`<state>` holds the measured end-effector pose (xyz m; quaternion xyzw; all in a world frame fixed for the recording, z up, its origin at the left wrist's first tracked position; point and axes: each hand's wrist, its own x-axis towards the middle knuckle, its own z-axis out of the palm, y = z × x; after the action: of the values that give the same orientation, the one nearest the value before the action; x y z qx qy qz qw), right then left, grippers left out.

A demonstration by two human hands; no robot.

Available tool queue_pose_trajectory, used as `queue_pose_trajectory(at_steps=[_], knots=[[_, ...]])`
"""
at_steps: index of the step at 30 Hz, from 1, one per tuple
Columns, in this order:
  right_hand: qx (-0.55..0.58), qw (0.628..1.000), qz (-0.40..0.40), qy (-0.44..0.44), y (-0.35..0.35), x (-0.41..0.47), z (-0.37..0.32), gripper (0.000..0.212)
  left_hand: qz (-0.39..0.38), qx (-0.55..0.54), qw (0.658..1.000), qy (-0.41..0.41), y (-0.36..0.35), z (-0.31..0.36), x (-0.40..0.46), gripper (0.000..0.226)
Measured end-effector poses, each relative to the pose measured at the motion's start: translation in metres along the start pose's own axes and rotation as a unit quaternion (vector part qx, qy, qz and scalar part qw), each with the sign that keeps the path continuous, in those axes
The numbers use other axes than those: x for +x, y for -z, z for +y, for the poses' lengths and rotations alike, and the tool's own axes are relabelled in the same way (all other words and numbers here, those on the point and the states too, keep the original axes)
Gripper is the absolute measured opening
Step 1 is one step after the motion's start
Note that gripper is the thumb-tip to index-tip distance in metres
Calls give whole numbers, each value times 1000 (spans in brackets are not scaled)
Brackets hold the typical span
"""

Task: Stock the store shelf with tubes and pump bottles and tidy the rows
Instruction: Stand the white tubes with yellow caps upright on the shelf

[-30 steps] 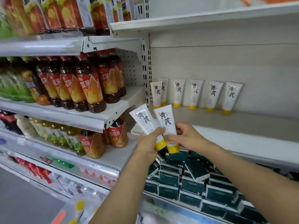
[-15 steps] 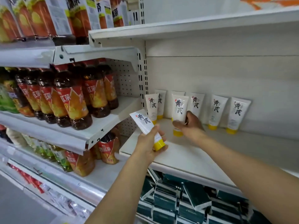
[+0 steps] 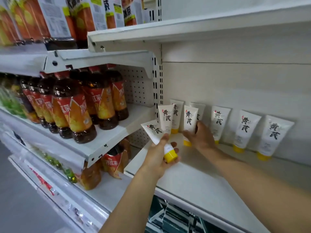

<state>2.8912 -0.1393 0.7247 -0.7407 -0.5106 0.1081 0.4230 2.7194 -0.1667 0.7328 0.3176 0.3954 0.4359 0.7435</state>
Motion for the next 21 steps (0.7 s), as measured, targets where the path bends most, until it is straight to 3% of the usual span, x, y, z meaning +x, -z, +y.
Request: queue_pose_trajectory(at_steps=[11,21], knots=[[10,1000,3,11,-10,2,3,46,-1,6,1000,-4,-2,-5,11,25],[-9,999,-44,-16,-4,-3,5,60,2,3,1000,6,-1,-7,8,36]])
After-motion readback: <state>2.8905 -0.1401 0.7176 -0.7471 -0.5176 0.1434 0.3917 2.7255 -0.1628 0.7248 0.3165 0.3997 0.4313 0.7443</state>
